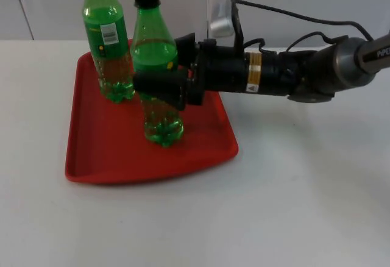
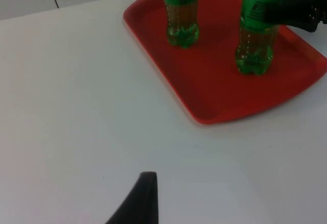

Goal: Place the bottle upright on the tray.

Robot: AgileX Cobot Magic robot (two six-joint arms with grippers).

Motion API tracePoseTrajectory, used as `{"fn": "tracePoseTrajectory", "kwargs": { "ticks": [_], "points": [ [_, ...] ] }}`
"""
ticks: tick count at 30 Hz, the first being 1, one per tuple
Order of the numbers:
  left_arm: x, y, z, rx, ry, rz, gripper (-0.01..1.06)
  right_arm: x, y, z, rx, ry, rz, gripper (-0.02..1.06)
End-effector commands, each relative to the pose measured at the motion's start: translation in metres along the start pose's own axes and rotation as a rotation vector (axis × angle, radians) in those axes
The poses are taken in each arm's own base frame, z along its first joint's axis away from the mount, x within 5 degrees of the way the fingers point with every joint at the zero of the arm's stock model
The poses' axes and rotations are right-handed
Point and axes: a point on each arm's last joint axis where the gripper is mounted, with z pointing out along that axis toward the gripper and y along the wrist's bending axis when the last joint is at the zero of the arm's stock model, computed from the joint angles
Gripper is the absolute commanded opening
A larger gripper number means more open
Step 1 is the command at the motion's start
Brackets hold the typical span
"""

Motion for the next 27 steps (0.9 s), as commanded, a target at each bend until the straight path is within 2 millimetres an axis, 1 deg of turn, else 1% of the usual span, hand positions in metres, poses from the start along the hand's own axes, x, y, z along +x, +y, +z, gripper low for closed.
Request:
{"fn": "tracePoseTrajectory", "kwargs": {
  "ticks": [1,5,10,12,16,19,20,22,25,26,27],
  "points": [
    [0.0,0.0,0.001,0.002,-0.005,0.0,1.05,-0.009,-0.001,-0.003,-0.016,0.012,-0.017,1.05],
    [0.0,0.0,0.001,0.002,-0.005,0.0,1.05,-0.01,-0.003,-0.007,-0.018,0.025,-0.019,1.05],
    [0.0,0.0,0.001,0.001,-0.005,0.001,1.05,-0.011,-0.001,-0.013,-0.072,0.108,-0.008,1.05],
    [0.0,0.0,0.001,0.001,-0.005,0.001,1.05,-0.013,0.002,-0.014,-0.107,0.16,-0.006,1.05],
    [0.0,0.0,0.001,0.001,-0.005,0.001,1.05,-0.02,0.001,-0.019,-0.112,0.178,-0.022,1.05],
    [0.0,0.0,0.001,0.001,-0.005,0.001,1.05,-0.025,-0.004,-0.028,-0.105,0.208,0.007,1.05],
    [0.0,0.0,0.001,0.001,-0.005,0.001,1.05,-0.025,-0.004,-0.028,-0.105,0.208,0.007,1.05],
    [0.0,0.0,0.001,0.001,-0.005,0.001,1.05,-0.023,-0.005,-0.036,-0.118,0.266,0.031,1.05],
    [0.0,0.0,0.001,0.001,-0.005,0.001,1.05,-0.019,-0.011,-0.053,-0.109,0.34,0.097,1.05],
    [0.0,0.0,0.001,0.001,-0.005,0.001,1.05,-0.019,-0.011,-0.053,-0.109,0.34,0.097,1.05],
    [0.0,0.0,0.001,-0.001,-0.005,0.002,1.05,-0.018,-0.013,-0.059,-0.108,0.373,0.111,1.05]
  ]
}}
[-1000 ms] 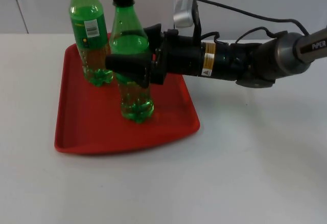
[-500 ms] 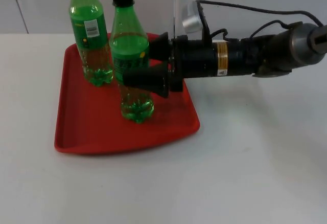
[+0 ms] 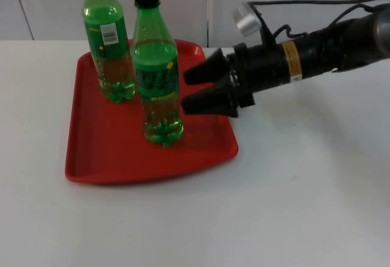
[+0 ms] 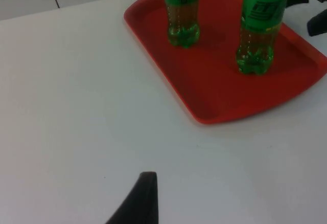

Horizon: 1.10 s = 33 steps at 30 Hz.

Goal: Place the bottle upright on the tray.

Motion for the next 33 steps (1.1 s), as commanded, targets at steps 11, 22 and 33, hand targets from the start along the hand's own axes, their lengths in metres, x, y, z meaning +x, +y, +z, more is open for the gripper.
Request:
{"fn": "tracePoseTrajectory", "kwargs": {
  "ticks": [11,22,33],
  "points": [
    [0.001,0.001,0.001,-0.006,-0.005,0.004,1.05,-0.056,-0.004,-0.073,0.12,-0.024,0.076,1.05],
    [0.001,0.001,0.001,-0.013,-0.004,0.008,1.05,-0.134,0.018,-0.161,0.275,-0.128,0.174,1.05],
    [0.001,0.002,0.001,-0.015,-0.004,0.009,1.05,-0.222,0.078,-0.201,0.373,-0.213,0.091,1.05]
  ]
}}
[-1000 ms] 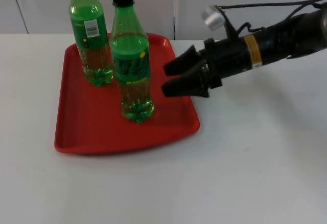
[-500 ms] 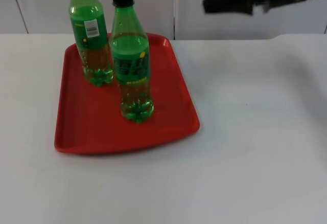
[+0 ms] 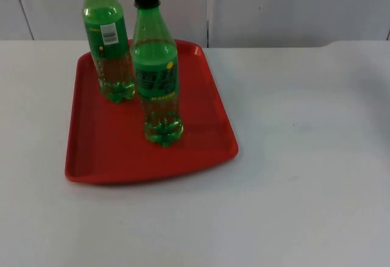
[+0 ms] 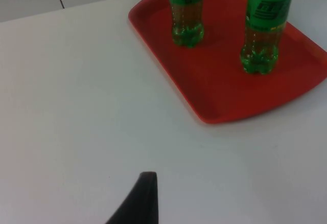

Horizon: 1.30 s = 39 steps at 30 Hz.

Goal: Place the bottle upright on the tray.

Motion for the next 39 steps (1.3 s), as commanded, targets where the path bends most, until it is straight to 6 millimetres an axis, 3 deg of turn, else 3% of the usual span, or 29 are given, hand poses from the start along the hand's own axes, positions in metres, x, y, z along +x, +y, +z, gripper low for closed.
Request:
{"fn": "tracePoseTrajectory", "kwargs": {
  "ticks": [1,7,11,15,16,21,22,26,27,30,33,36,37,39],
  "points": [
    [0.0,0.001,0.001,-0.004,-0.005,0.004,1.05,-0.018,0.009,-0.014,0.034,-0.031,0.029,1.05],
    [0.0,0.001,0.001,-0.004,-0.005,0.004,1.05,-0.043,0.025,-0.038,0.072,-0.071,0.095,1.05],
    [0.001,0.001,0.001,-0.008,-0.005,0.006,1.05,-0.066,0.044,-0.053,0.117,-0.113,0.042,1.05],
    [0.001,0.001,0.001,-0.008,-0.005,0.006,1.05,-0.118,0.077,-0.107,0.378,-0.266,-0.123,1.05],
    [0.001,0.001,0.001,-0.008,-0.005,0.006,1.05,-0.118,0.077,-0.107,0.378,-0.266,-0.123,1.05],
    [0.001,0.001,0.001,-0.008,-0.005,0.006,1.05,-0.156,0.103,-0.212,0.93,-0.396,-0.43,1.05],
    [0.001,0.001,0.001,-0.008,-0.005,0.006,1.05,-0.156,0.103,-0.212,0.93,-0.396,-0.43,1.05],
    [0.001,0.001,0.001,-0.008,-0.005,0.006,1.05,-0.156,0.109,-0.288,1.261,-0.427,-0.457,1.05],
    [0.001,0.001,0.001,-0.008,-0.005,0.006,1.05,-0.156,0.109,-0.288,1.261,-0.427,-0.457,1.05],
    [0.001,0.001,0.001,-0.008,-0.005,0.006,1.05,-0.145,0.108,-0.322,1.345,-0.478,-0.347,1.05],
    [0.001,0.001,0.001,-0.008,-0.005,0.006,1.05,-0.141,0.109,-0.322,1.326,-0.489,-0.309,1.05],
    [0.001,0.001,0.001,-0.008,-0.005,0.006,1.05,-0.146,0.133,-0.28,1.058,-0.365,-0.4,1.05],
    [0.001,0.001,0.001,-0.008,-0.005,0.006,1.05,-0.146,0.133,-0.28,1.058,-0.365,-0.4,1.05],
    [0.001,0.001,0.001,-0.008,-0.005,0.006,1.05,-0.151,0.152,-0.244,0.846,-0.324,-0.439,1.05]
  ]
}}
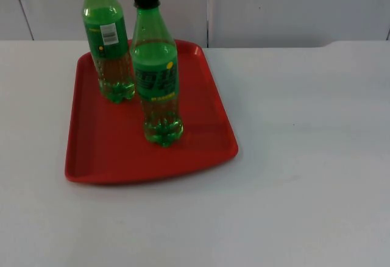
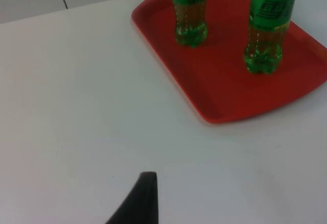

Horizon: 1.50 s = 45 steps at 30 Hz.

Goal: Place the bottle upright on the tray.

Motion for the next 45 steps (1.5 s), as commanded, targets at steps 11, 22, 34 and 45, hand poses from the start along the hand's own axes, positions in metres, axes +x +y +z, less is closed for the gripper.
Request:
{"fn": "tracePoseTrajectory", "kwargs": {
  "ticks": [11,22,34,45],
  "points": [
    [0.0,0.0,0.001,0.001,-0.005,0.001,1.05,-0.031,0.157,0.003,-0.865,-0.008,0.171,1.05],
    [0.0,0.0,0.001,0.001,-0.005,0.001,1.05,0.015,0.21,0.06,-0.616,0.038,0.455,1.05],
    [0.0,0.0,0.001,0.001,-0.005,0.001,1.05,0.146,0.206,0.065,0.259,0.31,0.295,1.05],
    [0.0,0.0,0.001,0.001,-0.005,0.001,1.05,0.199,0.255,0.052,0.126,0.823,0.019,1.05]
  ]
}}
